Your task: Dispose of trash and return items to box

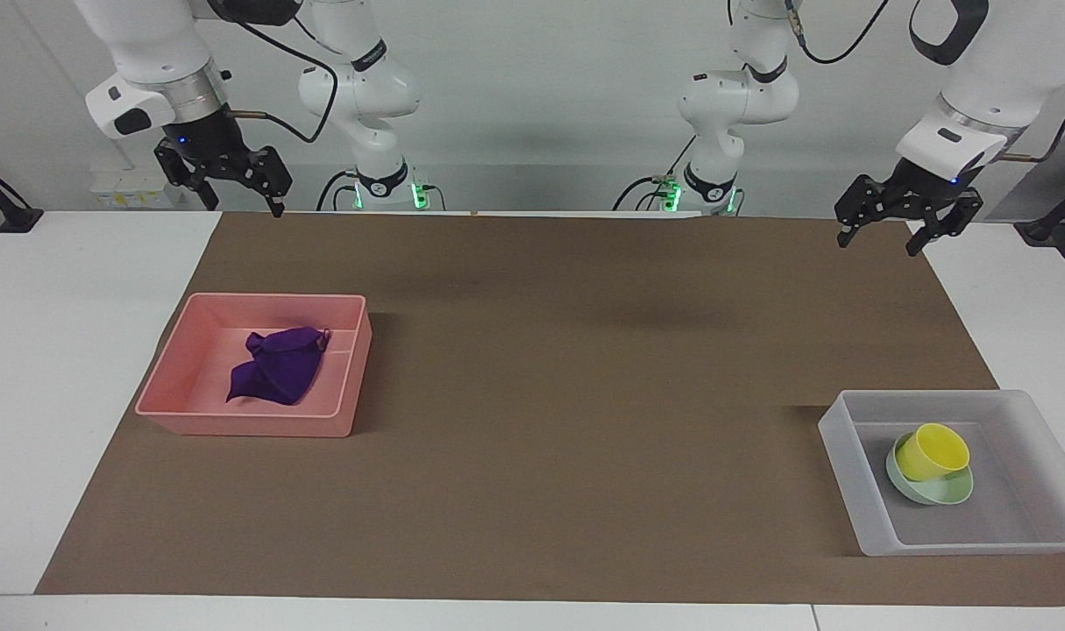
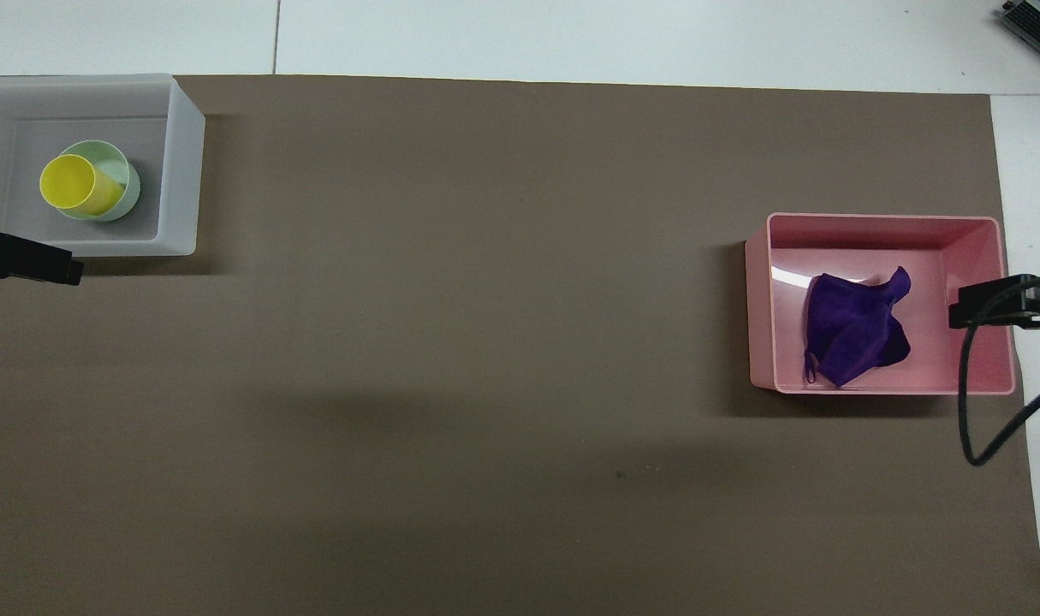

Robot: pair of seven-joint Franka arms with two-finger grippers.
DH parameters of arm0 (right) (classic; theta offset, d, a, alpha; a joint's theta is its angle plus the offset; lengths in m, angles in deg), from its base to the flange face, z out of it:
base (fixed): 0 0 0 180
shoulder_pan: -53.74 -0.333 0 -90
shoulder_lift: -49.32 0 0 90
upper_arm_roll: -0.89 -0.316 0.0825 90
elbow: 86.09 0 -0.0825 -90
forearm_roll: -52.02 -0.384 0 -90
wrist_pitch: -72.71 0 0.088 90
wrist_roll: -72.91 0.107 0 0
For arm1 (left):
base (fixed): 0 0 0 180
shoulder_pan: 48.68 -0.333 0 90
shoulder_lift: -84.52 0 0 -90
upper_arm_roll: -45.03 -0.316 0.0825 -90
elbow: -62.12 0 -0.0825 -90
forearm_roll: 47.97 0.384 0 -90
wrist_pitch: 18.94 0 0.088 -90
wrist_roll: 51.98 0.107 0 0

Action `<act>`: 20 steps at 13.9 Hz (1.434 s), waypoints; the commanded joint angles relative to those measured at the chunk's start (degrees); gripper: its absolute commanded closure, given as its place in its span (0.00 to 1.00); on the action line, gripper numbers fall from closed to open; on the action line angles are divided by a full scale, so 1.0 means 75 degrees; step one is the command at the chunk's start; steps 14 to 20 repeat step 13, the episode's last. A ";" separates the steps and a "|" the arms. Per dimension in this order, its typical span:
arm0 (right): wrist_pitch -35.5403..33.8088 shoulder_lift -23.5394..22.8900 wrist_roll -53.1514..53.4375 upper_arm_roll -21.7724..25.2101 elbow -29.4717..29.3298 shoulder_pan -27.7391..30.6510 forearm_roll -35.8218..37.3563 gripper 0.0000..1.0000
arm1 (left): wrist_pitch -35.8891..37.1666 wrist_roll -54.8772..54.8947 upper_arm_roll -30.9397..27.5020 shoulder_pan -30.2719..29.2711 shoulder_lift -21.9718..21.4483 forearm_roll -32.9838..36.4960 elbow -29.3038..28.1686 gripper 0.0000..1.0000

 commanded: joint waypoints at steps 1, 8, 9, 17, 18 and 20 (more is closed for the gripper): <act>-0.0124 0.0036 0.0248 -0.0101 -0.0052 0.0039 -0.0077 0.00 | 0.0064 -0.0087 0.0001 -0.0042 -0.0053 -0.0023 -0.0033 0.00; -0.0135 0.0071 0.0272 -0.0101 -0.0017 0.0040 -0.0054 0.00 | 0.0087 -0.0075 0.0001 -0.0054 -0.0053 -0.0023 -0.0021 0.00; -0.0136 0.0071 0.0283 -0.0101 -0.0017 0.0040 -0.0054 0.00 | 0.0087 -0.0075 0.0001 -0.0054 -0.0065 -0.0023 -0.0032 0.00; -0.0147 0.0094 0.0319 -0.0101 0.0018 0.0040 -0.0054 0.00 | 0.0123 -0.0075 0.0001 -0.0066 -0.0065 -0.0023 -0.0032 0.00; -0.0147 0.0094 0.0319 -0.0101 0.0018 0.0040 -0.0054 0.00 | 0.0123 -0.0075 0.0001 -0.0066 -0.0065 -0.0023 -0.0032 0.00; -0.0147 0.0094 0.0319 -0.0101 0.0018 0.0040 -0.0054 0.00 | 0.0123 -0.0075 0.0001 -0.0066 -0.0065 -0.0023 -0.0032 0.00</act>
